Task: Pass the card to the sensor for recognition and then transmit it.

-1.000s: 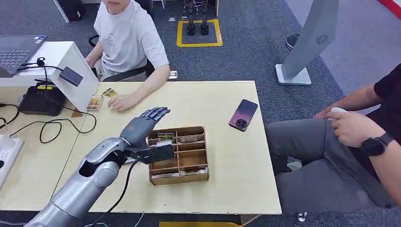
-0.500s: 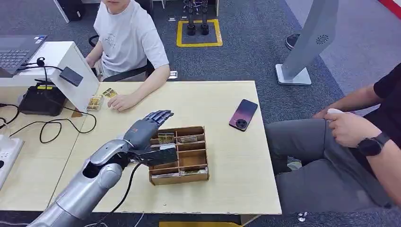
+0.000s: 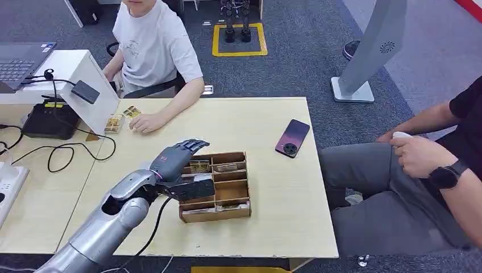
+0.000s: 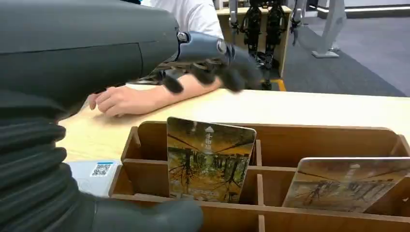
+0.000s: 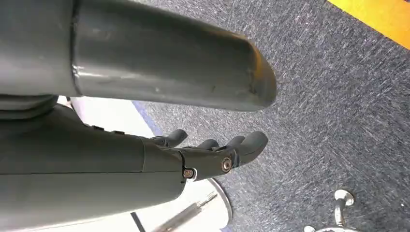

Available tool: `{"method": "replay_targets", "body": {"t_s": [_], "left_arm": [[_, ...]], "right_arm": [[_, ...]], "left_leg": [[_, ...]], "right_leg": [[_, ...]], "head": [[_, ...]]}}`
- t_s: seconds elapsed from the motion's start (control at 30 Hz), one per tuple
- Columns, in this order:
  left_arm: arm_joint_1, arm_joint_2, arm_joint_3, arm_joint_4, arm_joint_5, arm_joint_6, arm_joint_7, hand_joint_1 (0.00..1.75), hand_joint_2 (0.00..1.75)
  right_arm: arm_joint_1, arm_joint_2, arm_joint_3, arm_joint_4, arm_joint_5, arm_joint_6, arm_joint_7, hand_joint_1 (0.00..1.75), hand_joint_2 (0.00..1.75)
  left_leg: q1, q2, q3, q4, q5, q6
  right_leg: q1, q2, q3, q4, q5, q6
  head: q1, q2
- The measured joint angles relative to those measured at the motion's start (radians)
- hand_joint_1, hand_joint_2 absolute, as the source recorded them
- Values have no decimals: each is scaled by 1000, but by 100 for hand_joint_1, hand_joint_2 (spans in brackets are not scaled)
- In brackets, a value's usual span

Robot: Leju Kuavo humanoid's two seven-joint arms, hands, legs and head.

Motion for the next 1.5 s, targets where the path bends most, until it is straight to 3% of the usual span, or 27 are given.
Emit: {"method": "replay_targets", "body": {"t_s": [1.07,1.5], "left_arm": [[-10,16,0,11,42,18,-3,175,175],[-21,77,54,-146,130,24,-25,175,175]], "right_arm": [[-5,0,-24,0,-2,-1,1,0,0],[0,0,-48,0,-6,-14,-17,0,0]], "left_leg": [[0,0,0,0,0,0],[0,0,0,0,0,0]], "right_leg": [[0,0,0,0,0,0],[0,0,0,0,0,0]], "head": [[0,0],[0,0]]}}
